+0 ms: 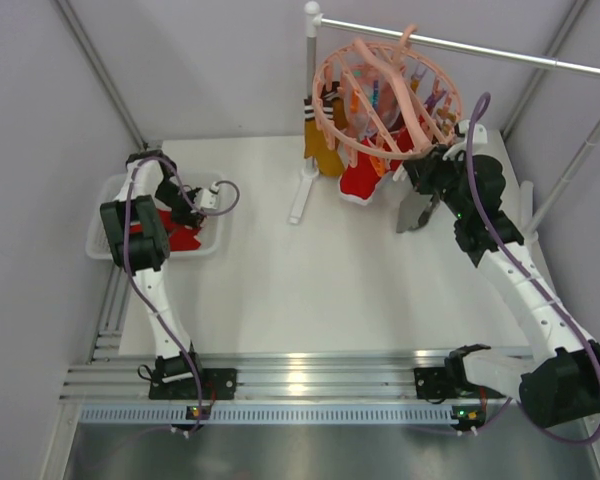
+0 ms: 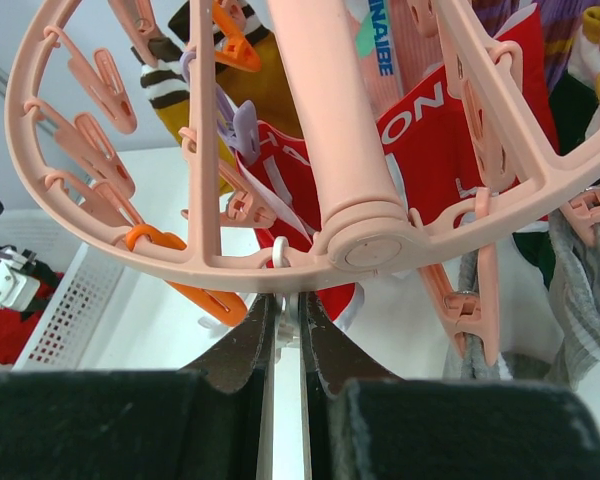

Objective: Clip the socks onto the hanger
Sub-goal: Pick up the sock from the bin, then clamp the sock onto the hanger.

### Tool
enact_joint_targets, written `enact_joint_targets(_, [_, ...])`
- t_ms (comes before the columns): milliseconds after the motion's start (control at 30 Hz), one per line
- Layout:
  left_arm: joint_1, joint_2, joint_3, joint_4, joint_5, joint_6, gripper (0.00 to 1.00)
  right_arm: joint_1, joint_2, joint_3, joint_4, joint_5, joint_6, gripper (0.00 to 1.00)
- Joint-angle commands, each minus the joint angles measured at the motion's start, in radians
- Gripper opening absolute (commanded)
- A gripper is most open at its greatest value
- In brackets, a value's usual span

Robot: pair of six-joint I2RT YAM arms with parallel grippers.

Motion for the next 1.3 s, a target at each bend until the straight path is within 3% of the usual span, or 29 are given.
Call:
enact_joint_targets(0, [-0.005,-0.008,-0.004,-0.013,-0.050,-0.001,0.28,-0.011,0.002,0.047,-0.004,0.005,-0.009,0.00])
enact_joint_targets(167, [-0.013,-0.091,-0.006,0.025,0.084,-0.154,0.00,-0.011,0.012,0.069,-0.004,0.010,-0.003,0.00])
enact_joint_targets(533, [-0.024,-0.410,-0.082,0.226,0.292,-0.708,0.00,-0.010,0.015,0.090,-0.004,0.014,0.040,0.00])
enact_joint_targets(733, [-0.079,-0.602,-0.162,0.455,0.332,-1.210,0.00,-0.011,0.020,0.086,-0.003,0.013,0.081,0.00])
enact_joint_targets(800, [-0.134,-0.678,-0.220,0.537,0.306,-1.372,0.00,-0.011,0.017,0.083,0.011,0.005,0.092,0.00])
enact_joint_targets(833, [-0.160,-0.706,-0.249,0.652,0.232,-1.552,0.00,-0.011,0.017,0.081,0.014,-0.003,0.098,0.00])
enact_joint_targets(933, [-0.290,-0.820,-0.389,0.825,0.124,-1.752,0.00,-0.011,0.017,0.083,0.026,-0.029,0.111,0.00])
enact_joint_targets(1067, [-0.456,-0.979,-0.652,1.138,0.000,-1.908,0.00,-0.011,0.025,0.096,0.023,-0.038,0.132,0.00])
enact_joint_targets(1267, [-0.745,-0.975,-0.707,1.306,-0.220,-2.092,0.00,-0.011,0.037,0.106,0.025,-0.059,0.169,0.00])
